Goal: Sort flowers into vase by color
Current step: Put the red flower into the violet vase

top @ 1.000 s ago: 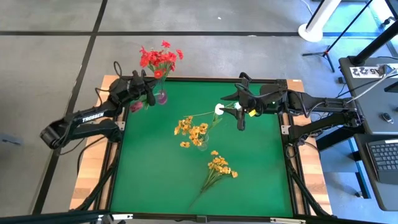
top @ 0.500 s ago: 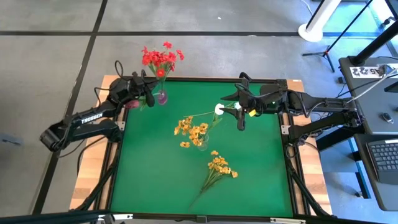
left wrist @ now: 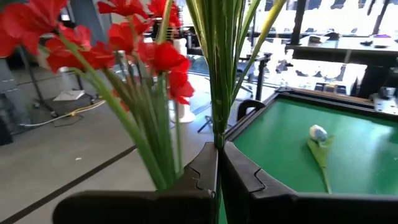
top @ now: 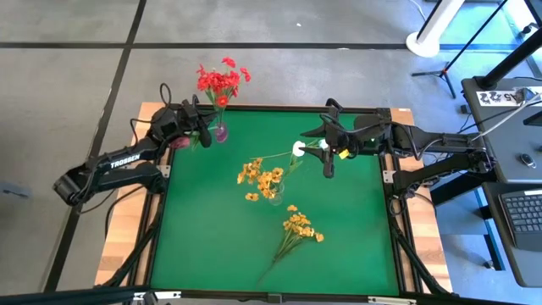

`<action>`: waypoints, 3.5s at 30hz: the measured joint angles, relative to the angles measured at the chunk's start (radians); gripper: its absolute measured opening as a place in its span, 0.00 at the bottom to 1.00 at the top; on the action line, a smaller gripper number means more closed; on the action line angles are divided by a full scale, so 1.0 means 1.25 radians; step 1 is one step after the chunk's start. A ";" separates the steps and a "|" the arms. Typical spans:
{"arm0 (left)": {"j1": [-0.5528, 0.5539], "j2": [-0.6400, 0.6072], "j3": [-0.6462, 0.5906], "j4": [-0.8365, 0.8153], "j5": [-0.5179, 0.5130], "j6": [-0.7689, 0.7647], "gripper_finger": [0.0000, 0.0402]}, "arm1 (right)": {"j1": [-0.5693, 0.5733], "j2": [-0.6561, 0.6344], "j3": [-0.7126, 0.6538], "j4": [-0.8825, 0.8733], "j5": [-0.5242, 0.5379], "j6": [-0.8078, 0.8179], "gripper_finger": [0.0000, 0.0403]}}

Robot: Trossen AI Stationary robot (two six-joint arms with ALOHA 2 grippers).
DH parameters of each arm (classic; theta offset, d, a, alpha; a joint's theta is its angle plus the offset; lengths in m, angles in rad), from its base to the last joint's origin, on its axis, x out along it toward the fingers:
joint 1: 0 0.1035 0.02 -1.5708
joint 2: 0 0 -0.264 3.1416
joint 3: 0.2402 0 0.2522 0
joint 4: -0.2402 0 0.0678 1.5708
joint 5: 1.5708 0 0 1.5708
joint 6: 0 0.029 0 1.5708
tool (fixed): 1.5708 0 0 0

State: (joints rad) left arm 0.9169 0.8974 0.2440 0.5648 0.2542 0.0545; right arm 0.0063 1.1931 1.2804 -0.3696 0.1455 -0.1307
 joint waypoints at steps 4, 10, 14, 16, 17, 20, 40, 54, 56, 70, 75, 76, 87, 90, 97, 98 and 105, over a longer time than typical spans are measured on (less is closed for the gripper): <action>0.001 0.006 0.000 0.003 -0.017 0.006 0.00 | 0.000 0.000 0.000 0.000 0.000 0.000 0.43; 0.001 0.067 0.000 0.039 -0.023 0.006 0.00 | 0.000 0.000 0.000 0.000 0.000 0.002 0.43; 0.001 0.118 0.000 0.095 -0.023 0.001 0.00 | 0.000 0.000 0.000 0.000 -0.001 0.002 0.43; 0.001 0.135 0.000 0.117 -0.024 0.000 0.00 | 0.000 0.000 0.000 0.000 -0.003 0.002 0.43; 0.001 0.141 0.000 0.123 -0.025 0.000 0.00 | 0.000 0.000 0.000 0.000 -0.004 0.002 0.43; 0.001 0.148 0.000 0.122 -0.050 0.001 0.01 | 0.000 0.000 0.000 0.000 -0.006 0.002 0.43; -0.038 0.131 0.000 0.016 -0.118 -0.041 0.48 | 0.000 0.000 0.000 0.000 -0.007 0.017 0.43; -0.038 -0.033 0.014 -0.125 -0.134 -0.064 0.53 | 0.000 0.000 0.000 0.000 -0.007 0.017 0.43; -0.038 -0.053 0.033 -0.167 -0.142 -0.064 0.53 | 0.000 0.000 0.000 0.000 -0.007 0.017 0.43; -0.038 -0.159 0.179 -0.367 -0.176 -0.059 0.53 | 0.000 0.000 0.000 0.000 -0.007 0.017 0.43; -0.038 -0.186 0.232 -0.412 -0.176 -0.058 0.53 | 0.000 0.000 0.000 0.000 -0.007 0.017 0.43; -0.038 -0.190 0.243 -0.425 -0.176 -0.057 0.53 | 0.000 0.000 0.000 0.000 -0.007 0.017 0.43; -0.058 -0.241 0.445 -0.556 -0.157 -0.075 0.53 | 0.000 -0.034 0.000 -0.068 0.027 0.015 0.43; -0.100 -0.245 0.515 -0.617 -0.146 -0.090 0.53 | 0.000 -0.072 0.000 -0.105 0.058 0.015 0.43; -0.276 -0.245 0.596 -0.722 -0.156 -0.099 0.53 | 0.000 -0.162 0.001 -0.156 0.095 0.024 0.43; -0.305 -0.244 0.599 -0.724 -0.170 -0.093 0.53 | 0.000 -0.172 0.002 -0.156 0.100 0.028 0.43; -0.518 -0.194 0.607 -0.793 -0.400 0.024 0.48 | 0.000 -0.179 0.002 -0.169 0.099 0.040 0.43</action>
State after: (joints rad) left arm 0.2693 0.6555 1.0023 -0.4269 -0.2460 0.0842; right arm 0.0063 0.9697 1.2823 -0.5808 0.2699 -0.0805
